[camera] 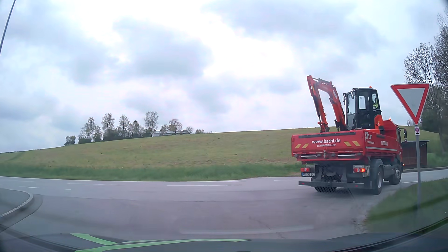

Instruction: Follow the waypoints while adhering to traffic rules and regulations

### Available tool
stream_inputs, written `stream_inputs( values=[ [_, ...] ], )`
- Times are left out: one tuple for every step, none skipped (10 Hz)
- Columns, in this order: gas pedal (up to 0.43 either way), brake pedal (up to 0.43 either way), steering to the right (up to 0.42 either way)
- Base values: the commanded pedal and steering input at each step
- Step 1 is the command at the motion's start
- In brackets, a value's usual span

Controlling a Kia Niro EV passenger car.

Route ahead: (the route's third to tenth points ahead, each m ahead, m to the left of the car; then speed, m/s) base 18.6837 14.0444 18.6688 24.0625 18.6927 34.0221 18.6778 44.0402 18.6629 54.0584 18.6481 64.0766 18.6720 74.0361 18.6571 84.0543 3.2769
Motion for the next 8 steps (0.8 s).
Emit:
stream_inputs(
  values=[
    [0.339,0.000,0.000],
    [0.260,0.000,0.000],
    [0.220,0.000,0.000],
    [0.177,0.000,0.000],
    [0.130,0.000,0.000],
    [0.000,0.000,0.000],
    [0.000,0.000,0.000],
    [0.000,0.000,0.000]
  ],
)
